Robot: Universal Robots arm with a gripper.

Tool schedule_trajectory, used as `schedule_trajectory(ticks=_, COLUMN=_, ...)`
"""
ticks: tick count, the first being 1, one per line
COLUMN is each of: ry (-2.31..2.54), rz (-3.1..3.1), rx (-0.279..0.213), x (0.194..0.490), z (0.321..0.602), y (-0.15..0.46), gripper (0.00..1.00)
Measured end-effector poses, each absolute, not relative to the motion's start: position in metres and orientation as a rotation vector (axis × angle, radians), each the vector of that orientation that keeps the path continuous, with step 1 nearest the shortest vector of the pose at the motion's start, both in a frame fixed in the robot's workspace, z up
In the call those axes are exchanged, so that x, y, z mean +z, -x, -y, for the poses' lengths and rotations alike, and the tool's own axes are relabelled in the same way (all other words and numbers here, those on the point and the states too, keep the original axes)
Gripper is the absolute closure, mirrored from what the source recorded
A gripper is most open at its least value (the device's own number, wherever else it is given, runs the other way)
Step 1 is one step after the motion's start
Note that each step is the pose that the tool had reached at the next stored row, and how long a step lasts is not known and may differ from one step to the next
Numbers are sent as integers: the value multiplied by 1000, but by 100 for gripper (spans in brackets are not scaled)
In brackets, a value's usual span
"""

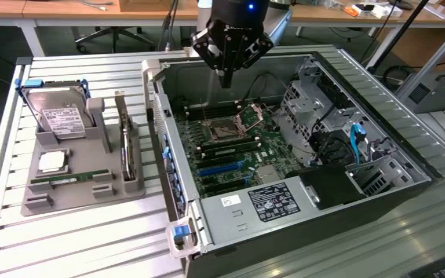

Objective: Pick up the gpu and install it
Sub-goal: 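Reach for the gpu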

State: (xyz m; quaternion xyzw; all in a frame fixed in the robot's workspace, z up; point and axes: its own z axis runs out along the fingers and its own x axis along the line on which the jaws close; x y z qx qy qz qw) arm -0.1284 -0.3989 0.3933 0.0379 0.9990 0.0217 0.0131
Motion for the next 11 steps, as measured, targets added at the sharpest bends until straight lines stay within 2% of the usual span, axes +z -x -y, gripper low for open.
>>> schedule_trajectory(ticks=11, ry=-118, rz=-3112, rx=68, x=393, z=399, y=132, gripper=89)
